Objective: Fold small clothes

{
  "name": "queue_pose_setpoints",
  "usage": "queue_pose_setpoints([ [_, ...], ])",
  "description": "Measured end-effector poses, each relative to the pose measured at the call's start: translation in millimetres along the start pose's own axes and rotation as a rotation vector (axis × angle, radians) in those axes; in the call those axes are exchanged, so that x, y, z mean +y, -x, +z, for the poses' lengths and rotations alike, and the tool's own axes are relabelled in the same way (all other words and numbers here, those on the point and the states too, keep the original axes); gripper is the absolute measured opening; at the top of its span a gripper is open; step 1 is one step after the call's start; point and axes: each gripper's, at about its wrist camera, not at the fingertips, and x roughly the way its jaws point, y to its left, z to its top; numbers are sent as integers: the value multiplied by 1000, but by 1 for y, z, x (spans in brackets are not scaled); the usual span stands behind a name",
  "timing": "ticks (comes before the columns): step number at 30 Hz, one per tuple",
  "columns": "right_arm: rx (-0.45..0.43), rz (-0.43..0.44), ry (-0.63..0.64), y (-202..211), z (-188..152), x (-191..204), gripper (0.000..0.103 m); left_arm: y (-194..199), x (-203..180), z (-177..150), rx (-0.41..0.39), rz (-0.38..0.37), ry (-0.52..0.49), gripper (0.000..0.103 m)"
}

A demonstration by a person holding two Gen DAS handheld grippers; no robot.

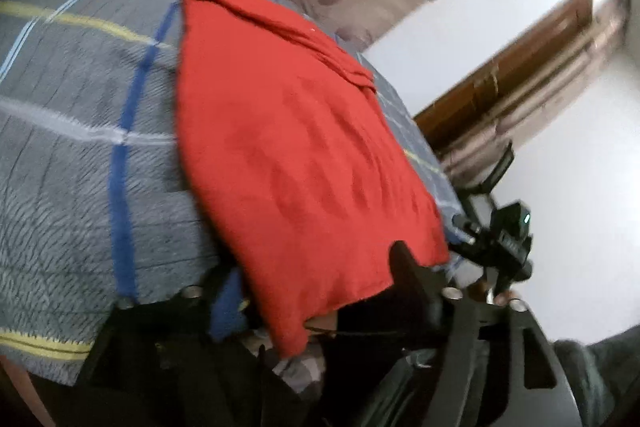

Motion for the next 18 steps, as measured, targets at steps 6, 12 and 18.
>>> queue_pose_setpoints([
  [6, 68, 17, 64, -30, -1, 19, 21, -4, -8, 1, -11, 13, -54, 73],
  [12, 61, 69, 35, -21, -5, 19, 8, -15, -9, 4, 50, 61, -73, 5],
  [18, 3, 169, 34, 3, 25, 40, 8, 17, -49, 40, -99, 18, -165, 5],
])
